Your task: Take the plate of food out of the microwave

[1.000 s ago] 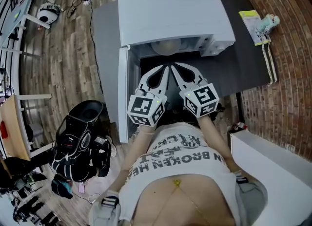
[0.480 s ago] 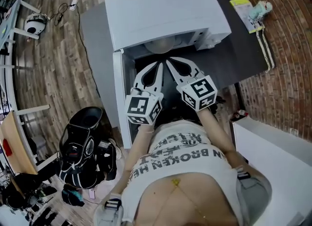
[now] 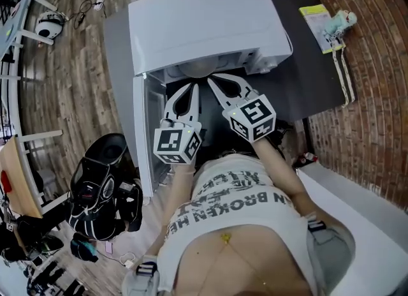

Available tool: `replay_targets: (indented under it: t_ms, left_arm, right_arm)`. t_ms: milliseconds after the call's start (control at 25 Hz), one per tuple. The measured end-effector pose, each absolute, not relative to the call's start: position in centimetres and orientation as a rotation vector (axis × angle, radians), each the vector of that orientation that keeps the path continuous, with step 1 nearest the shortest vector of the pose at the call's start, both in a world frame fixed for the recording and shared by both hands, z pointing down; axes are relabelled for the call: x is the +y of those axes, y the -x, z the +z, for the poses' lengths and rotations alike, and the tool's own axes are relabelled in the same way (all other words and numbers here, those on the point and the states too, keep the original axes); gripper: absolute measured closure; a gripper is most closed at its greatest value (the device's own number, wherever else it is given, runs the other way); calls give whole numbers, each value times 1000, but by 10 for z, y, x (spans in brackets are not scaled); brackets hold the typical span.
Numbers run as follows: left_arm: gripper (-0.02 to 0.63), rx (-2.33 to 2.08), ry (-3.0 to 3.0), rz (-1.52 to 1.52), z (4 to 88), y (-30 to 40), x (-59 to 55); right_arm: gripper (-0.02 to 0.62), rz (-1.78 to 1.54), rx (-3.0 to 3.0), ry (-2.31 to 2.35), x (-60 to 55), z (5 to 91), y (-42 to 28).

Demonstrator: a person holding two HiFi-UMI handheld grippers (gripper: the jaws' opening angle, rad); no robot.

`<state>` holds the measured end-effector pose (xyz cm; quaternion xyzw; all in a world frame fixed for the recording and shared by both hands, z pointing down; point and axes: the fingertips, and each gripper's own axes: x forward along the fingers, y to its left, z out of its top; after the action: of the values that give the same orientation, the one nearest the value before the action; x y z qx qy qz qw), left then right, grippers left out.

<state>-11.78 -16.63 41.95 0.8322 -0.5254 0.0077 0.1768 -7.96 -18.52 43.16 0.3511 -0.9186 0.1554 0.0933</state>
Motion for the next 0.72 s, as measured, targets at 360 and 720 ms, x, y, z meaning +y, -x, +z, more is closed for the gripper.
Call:
replay_targets:
  t_ms: [360, 720]
  left_arm:
    - [598, -1561, -2322, 94, 426, 118, -176]
    - [598, -1542, -2330, 116, 431, 113, -186]
  right_arm:
    - [586, 493, -2750, -996, -197, 434, 73]
    - [586, 520, -2734, -1000, -205, 441, 68]
